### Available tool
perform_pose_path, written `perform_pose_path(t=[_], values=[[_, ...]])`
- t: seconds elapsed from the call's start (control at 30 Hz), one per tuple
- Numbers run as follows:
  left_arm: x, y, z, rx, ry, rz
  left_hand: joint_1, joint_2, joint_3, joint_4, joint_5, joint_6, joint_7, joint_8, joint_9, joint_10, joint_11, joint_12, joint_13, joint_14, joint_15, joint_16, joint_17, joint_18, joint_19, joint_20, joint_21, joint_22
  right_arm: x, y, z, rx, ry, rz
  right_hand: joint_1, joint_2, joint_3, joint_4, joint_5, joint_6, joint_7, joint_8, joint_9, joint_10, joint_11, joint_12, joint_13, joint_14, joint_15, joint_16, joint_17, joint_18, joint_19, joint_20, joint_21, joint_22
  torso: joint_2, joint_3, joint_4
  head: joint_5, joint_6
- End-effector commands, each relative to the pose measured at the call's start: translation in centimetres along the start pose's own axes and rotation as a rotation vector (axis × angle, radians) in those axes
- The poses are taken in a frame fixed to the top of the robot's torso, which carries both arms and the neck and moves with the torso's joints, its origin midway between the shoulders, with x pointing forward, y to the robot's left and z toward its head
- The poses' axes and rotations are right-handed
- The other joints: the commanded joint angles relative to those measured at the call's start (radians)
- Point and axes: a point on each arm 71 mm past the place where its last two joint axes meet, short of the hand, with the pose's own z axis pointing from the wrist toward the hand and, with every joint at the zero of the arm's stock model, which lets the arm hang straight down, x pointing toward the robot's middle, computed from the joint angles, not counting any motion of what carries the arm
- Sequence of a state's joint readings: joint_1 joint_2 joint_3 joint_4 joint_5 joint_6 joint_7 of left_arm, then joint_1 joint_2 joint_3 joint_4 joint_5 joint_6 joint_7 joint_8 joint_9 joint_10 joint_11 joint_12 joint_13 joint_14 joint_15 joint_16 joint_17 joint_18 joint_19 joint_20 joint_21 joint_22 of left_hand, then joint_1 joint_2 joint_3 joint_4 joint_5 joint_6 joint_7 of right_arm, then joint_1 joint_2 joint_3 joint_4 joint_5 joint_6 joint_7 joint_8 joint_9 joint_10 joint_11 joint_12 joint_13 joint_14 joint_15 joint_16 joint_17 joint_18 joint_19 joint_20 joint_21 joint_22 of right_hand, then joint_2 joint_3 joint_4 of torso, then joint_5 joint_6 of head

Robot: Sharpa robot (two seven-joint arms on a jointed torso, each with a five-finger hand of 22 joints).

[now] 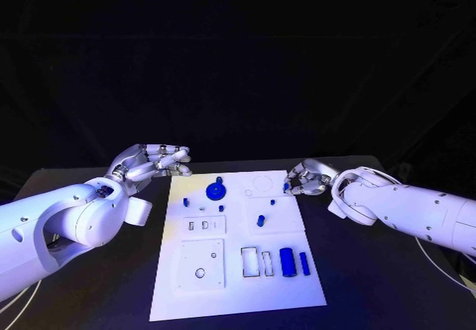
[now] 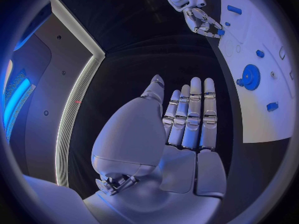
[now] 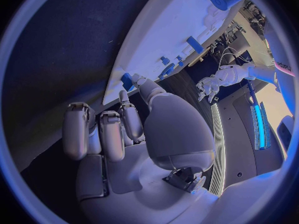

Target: Assemble the parts on the task board

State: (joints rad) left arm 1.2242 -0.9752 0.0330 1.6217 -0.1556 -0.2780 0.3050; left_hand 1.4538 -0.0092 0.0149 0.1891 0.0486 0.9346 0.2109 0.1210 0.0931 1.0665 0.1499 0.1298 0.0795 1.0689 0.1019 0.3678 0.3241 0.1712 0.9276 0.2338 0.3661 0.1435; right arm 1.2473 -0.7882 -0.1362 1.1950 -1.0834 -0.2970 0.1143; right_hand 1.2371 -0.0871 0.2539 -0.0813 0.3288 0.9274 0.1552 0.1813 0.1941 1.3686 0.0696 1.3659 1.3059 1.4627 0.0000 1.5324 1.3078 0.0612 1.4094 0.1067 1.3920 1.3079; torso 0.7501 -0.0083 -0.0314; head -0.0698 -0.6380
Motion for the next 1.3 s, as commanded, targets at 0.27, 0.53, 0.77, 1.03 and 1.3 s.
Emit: perform_pose_path(t=[0.27,0.53,0.77,1.03,1.3], values=[[0.3,-0.06,0.04,0.004,0.022,-0.008,0.008,0.004,-0.003,-0.004,0.001,0.003,0.005,-0.003,-0.001,-0.001,0.006,-0.007,0.001,0.007,-0.002,-0.002,0.001,0.014,0.008,-0.003,0.002,-0.001,0.3,0.26,0.26,0.0,0.013,-0.02,0.0,0.007,-0.001,0.001,-0.001,0.008,-0.001,0.005,0.001,0.007,-0.001,0.008,0.004,0.092,-0.003,0.004,0.192,0.001,0.005,-0.001,0.005,0.035,-0.001,-0.0007,0.0007,0.003,-0.007],[0.34,-0.06,0.04,0.002,0.023,-0.008,0.008,0.005,-0.003,-0.004,0.001,0.003,0.005,-0.003,-0.001,-0.001,0.006,-0.007,0.001,0.008,-0.002,-0.003,0.001,0.014,0.008,-0.003,0.002,-0.002,0.42,0.37,0.37,0.001,0.02,-0.026,0.009,0.018,0.007,-0.003,-0.009,0.032,-0.008,0.013,0.003,0.014,-0.007,0.015,0.012,0.093,-0.008,0.006,0.197,-0.001,0.01,-0.005,0.009,0.042,-0.001,-0.0007,0.0009,0.003,-0.009],[0.32,-0.06,0.03,0.001,0.023,-0.008,0.008,0.005,-0.003,-0.004,0.001,0.003,0.005,-0.003,-0.001,-0.001,0.006,-0.007,0.001,0.008,-0.002,-0.003,0.001,0.014,0.008,-0.003,0.002,-0.002,0.46,0.38,0.42,0.003,0.022,-0.033,0.015,0.027,0.017,-0.007,-0.019,0.065,-0.02,0.025,0.006,0.016,-0.017,0.017,0.016,0.093,-0.016,0.008,0.199,-0.001,0.012,-0.011,0.012,0.047,-0.001,-0.0003,0.0001,0.005,-0.009],[0.31,-0.05,0.01,0.001,0.023,-0.008,0.007,0.005,-0.004,-0.003,0.001,0.002,0.006,-0.004,-0.001,-0.002,0.007,-0.008,0.001,0.008,-0.002,-0.003,0.002,0.013,0.009,-0.004,0.002,-0.002,0.4,0.25,0.47,0.009,0.017,-0.045,0.019,0.031,0.023,-0.01,-0.023,0.074,-0.024,0.029,0.006,0.017,-0.021,0.017,0.016,0.093,-0.019,0.008,0.2,-0.002,0.013,-0.014,0.013,0.049,-0.001,-0.0001,0.0003,0.006,-0.011],[0.28,-0.05,0.01,0.0,0.022,-0.008,0.007,0.005,-0.004,-0.003,0.001,0.002,0.006,-0.004,-0.001,-0.002,0.007,-0.008,0.001,0.008,-0.002,-0.003,0.002,0.013,0.009,-0.004,0.002,-0.002,0.34,0.22,0.54,0.007,0.001,-0.059,0.027,0.037,0.033,-0.015,-0.025,0.076,-0.026,0.027,0.005,0.016,-0.023,0.015,0.015,0.093,-0.022,0.008,0.2,-0.002,0.014,-0.017,0.014,0.051,-0.001,0.0002,-0.0001,0.008,-0.013]])
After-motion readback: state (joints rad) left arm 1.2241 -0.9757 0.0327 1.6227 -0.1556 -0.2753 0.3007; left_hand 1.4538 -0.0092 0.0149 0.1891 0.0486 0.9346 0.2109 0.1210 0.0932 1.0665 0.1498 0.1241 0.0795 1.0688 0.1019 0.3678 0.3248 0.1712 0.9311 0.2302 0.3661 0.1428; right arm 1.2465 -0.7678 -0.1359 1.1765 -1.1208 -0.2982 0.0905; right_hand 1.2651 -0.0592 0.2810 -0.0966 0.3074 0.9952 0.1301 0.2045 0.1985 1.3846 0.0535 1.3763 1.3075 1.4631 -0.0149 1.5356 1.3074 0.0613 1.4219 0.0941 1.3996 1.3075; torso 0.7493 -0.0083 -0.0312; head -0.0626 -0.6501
